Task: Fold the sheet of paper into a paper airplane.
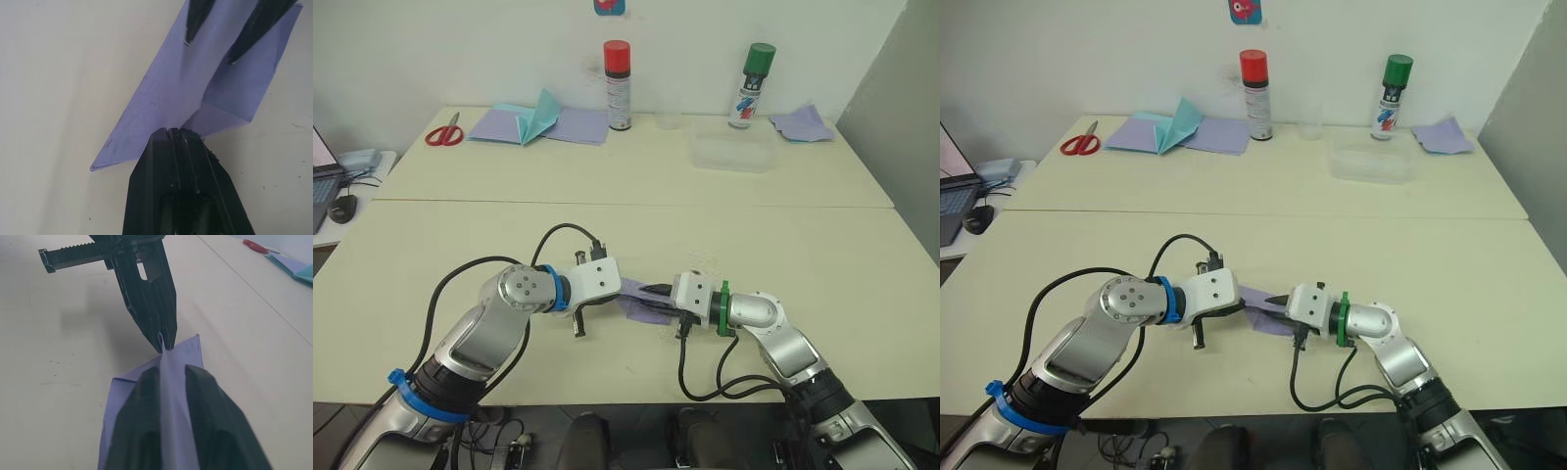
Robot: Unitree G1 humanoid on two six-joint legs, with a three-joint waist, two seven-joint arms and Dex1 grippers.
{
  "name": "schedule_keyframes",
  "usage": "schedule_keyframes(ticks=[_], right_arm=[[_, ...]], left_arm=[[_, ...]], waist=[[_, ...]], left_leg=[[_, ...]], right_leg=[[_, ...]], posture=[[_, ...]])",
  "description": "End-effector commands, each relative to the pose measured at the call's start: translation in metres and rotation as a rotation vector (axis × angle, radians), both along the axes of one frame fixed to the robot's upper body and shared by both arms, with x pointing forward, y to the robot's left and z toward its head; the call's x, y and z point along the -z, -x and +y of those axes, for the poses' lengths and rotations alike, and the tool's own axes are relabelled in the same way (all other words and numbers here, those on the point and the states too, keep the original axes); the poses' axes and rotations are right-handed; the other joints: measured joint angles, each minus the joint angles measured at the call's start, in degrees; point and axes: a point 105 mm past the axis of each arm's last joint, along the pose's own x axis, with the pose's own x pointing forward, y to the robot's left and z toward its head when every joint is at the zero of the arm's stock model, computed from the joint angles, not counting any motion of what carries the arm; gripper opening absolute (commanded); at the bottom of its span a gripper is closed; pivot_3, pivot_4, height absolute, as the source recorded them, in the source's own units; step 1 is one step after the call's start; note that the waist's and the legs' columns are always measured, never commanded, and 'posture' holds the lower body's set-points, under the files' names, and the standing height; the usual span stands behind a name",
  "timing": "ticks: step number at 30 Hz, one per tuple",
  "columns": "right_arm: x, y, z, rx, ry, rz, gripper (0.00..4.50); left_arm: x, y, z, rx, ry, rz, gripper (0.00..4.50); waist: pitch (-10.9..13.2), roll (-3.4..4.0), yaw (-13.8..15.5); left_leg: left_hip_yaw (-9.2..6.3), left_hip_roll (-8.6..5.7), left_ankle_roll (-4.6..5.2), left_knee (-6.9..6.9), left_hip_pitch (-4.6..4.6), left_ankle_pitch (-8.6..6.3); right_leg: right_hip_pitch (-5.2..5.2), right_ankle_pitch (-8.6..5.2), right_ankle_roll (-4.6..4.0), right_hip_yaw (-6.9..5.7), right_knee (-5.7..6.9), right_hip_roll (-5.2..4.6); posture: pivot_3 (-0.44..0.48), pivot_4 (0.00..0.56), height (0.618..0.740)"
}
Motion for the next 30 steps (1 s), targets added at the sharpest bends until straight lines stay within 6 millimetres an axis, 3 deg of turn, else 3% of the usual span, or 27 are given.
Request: schedule_keyframes(ticks=[1, 4, 10, 14, 19, 24, 30], right_arm=[[-0.010, 0.000, 0.002, -0.007, -0.034, -0.032, 0.00], [-0.007, 0.000, 0.001, -0.008, -0.033, -0.026, 0.00], [-0.007, 0.003, -0.002, -0.045, -0.048, -0.030, 0.00], [-0.009, 0.010, -0.005, -0.109, -0.064, -0.014, 0.00], [-0.018, 0.023, -0.015, -0.217, -0.068, -0.019, 0.00], [-0.005, 0.043, -0.025, -0.368, -0.007, -0.020, 0.00], [0.007, 0.054, -0.025, -0.500, 0.034, -0.056, 0.00]], left_arm=[[-0.007, 0.003, -0.003, 0.039, 0.015, -0.016, 0.76], [-0.014, 0.008, 0.000, 0.061, 0.043, 0.011, 1.64], [-0.061, 0.029, 0.040, 0.028, 0.239, 0.169, 3.57], [-0.086, 0.018, 0.055, -0.031, 0.418, 0.096, 4.45], [-0.065, 0.029, 0.045, 0.020, 0.435, 0.103, 4.45], [-0.046, 0.045, 0.030, 0.064, 0.448, 0.144, 4.45], [-0.036, 0.040, 0.021, 0.047, 0.473, 0.138, 4.45]], waist=[[0.00, 0.00, -0.01], [0.00, 0.00, -0.03], [0.02, 0.03, -0.38], [0.03, 0.04, -0.08], [0.03, 0.04, -0.06], [0.03, 0.04, -0.01], [0.03, 0.05, -0.05]], left_leg=[[0.01, 0.00, 0.00, 0.00, 0.00, 0.00], [0.03, -0.01, 0.00, 0.00, -0.01, 0.00], [0.01, 0.08, 0.00, -0.02, 0.00, 0.00], [-0.02, 0.03, 0.00, -0.01, 0.02, 0.00], [0.07, 0.02, 0.00, 0.03, 0.06, 0.00], [0.04, 0.04, 0.00, 0.01, 0.05, -0.01], [0.01, 0.08, 0.00, 0.00, 0.38, 0.00]], right_leg=[[0.00, 0.00, 0.00, 0.00, 0.00, 0.00], [0.00, 0.00, 0.00, 0.01, -0.02, -0.01], [-0.04, -0.02, -0.04, -0.02, 0.00, 0.01], [0.01, -0.03, -0.07, -0.09, 0.00, 0.00], [0.09, 0.00, 0.00, -0.06, -0.04, -0.13], [0.09, -0.01, -0.02, 0.01, -0.06, -0.16], [0.29, -0.01, -0.04, 0.02, 0.03, -0.03]], posture=[[0.000, 0.150, 0.740], [0.000, 0.150, 0.740], [0.000, 0.150, 0.740], [0.000, 0.150, 0.740], [0.000, 0.150, 0.740], [0.000, 0.150, 0.740], [0.000, 0.150, 0.740]])
